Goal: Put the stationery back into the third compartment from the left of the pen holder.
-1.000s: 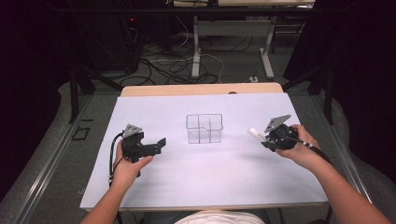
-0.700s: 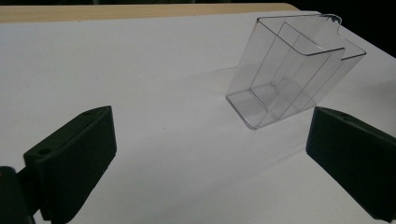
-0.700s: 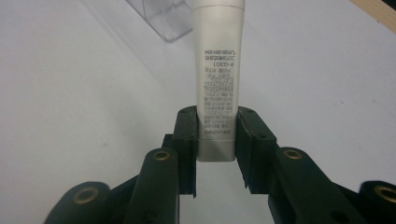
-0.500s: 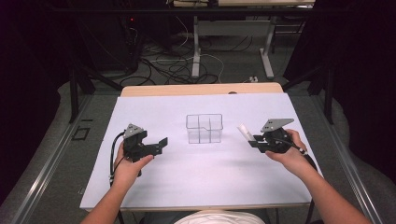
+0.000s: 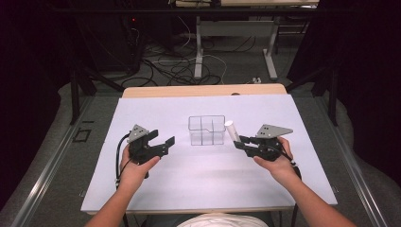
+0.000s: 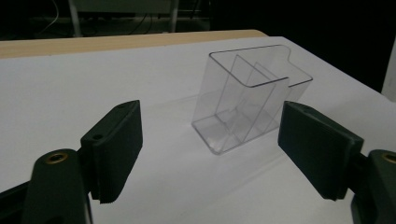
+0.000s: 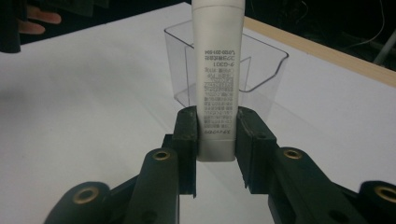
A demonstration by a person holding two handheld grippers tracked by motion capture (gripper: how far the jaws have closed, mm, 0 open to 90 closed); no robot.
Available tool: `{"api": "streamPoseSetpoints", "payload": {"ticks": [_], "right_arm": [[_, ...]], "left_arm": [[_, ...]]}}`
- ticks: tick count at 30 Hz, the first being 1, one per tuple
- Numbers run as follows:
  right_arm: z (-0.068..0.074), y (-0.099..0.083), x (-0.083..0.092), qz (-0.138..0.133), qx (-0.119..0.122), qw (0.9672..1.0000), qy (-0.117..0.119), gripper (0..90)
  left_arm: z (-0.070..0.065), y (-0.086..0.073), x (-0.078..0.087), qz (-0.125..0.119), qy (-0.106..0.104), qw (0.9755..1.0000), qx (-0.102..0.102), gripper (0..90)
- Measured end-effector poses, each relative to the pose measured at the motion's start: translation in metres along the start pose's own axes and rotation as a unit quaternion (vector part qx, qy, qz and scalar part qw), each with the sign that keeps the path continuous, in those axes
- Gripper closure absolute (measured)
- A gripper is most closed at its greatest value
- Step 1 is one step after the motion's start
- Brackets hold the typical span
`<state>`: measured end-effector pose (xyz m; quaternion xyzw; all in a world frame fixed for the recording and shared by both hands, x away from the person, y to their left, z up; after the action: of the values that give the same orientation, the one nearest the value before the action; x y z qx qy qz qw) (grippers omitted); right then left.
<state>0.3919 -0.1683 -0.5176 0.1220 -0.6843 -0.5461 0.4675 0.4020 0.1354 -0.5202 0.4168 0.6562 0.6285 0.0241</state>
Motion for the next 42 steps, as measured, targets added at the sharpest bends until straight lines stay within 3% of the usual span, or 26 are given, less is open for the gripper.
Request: {"api": "streamPoseSetpoints", "payload": {"ticks": [8,15,18,23,30,35,38,40,42], "right_arm": [[0.007,-0.003,-0.003,-0.023,-0.001,0.9997,-0.005,71.2],[0.011,-0.004,-0.006,-0.031,-0.013,0.9994,-0.004,71.2],[0.012,-0.005,-0.008,-0.035,-0.016,0.9993,0.0,71.2],[0.016,-0.005,-0.009,-0.039,-0.015,0.9991,0.002,71.2],[0.018,-0.006,-0.009,-0.037,-0.014,0.9992,0.001,71.2],[0.02,-0.004,-0.01,-0.043,-0.012,0.999,0.003,71.2],[0.022,-0.004,-0.011,-0.045,-0.012,0.9989,0.005,71.2],[0.023,-0.003,-0.011,-0.044,-0.013,0.9989,0.007,71.2],[0.024,-0.004,-0.011,-0.042,-0.012,0.999,0.01,71.2]], "left_arm": [[-0.022,0.011,-0.004,-0.028,-0.033,0.999,-0.005,30.7],[-0.053,0.025,-0.01,-0.028,-0.077,0.9964,-0.023,38.4],[-0.066,0.031,-0.016,-0.02,-0.087,0.9952,-0.041,38.9],[-0.085,0.036,-0.028,-0.009,-0.106,0.993,-0.053,39.5],[-0.107,0.039,-0.042,-0.002,-0.141,0.9898,-0.023,43.1],[-0.117,0.039,-0.05,0.008,-0.174,0.9847,-0.005,47.9],[-0.122,0.039,-0.055,0.012,-0.182,0.9832,0.007,49.5],[-0.124,0.039,-0.057,0.012,-0.194,0.9808,0.015,49.4],[-0.127,0.039,-0.06,0.015,-0.196,0.9804,0.018,50.0]]}}
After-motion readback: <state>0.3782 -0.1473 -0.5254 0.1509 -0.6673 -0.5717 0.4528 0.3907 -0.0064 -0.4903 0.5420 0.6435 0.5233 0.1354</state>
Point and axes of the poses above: each handheld gripper's, and its own axes: x roughly backward along the jaws, y roughly out of its top, z roughly to its left, the point moved 7 cm from there along -x, roughly forward along the jaws, and after that the axes turned 6 degrees about z, right-handed, at the moved point
